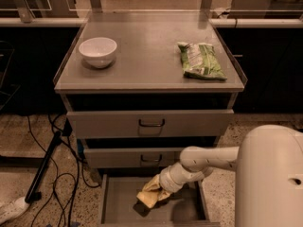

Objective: Place sponge into bottom drawer

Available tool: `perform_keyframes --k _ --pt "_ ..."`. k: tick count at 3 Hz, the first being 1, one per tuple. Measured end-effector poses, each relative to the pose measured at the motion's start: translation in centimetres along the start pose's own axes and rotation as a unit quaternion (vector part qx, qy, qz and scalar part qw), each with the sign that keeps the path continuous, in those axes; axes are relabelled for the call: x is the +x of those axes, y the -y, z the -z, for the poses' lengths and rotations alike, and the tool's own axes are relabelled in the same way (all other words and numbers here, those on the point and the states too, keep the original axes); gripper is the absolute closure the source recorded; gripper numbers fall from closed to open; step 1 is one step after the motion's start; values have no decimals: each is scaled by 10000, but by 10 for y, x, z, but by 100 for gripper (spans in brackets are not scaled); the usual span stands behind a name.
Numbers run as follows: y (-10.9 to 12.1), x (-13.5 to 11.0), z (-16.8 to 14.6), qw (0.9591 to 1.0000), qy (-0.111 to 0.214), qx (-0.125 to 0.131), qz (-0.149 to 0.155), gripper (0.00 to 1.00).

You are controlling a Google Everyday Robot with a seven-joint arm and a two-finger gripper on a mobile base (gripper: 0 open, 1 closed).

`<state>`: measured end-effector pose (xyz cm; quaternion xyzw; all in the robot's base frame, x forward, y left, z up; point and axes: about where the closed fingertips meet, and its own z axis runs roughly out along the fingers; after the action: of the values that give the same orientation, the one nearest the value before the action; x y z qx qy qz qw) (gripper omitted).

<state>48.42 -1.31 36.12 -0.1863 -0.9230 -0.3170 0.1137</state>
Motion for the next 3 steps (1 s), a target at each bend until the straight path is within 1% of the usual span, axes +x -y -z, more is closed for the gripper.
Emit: perform_keyframes --k 1,3 --pt "5 -8 -13 9995 86 -73 -287 100" --pt "6 -9 -21 9992 103 -93 -368 100"
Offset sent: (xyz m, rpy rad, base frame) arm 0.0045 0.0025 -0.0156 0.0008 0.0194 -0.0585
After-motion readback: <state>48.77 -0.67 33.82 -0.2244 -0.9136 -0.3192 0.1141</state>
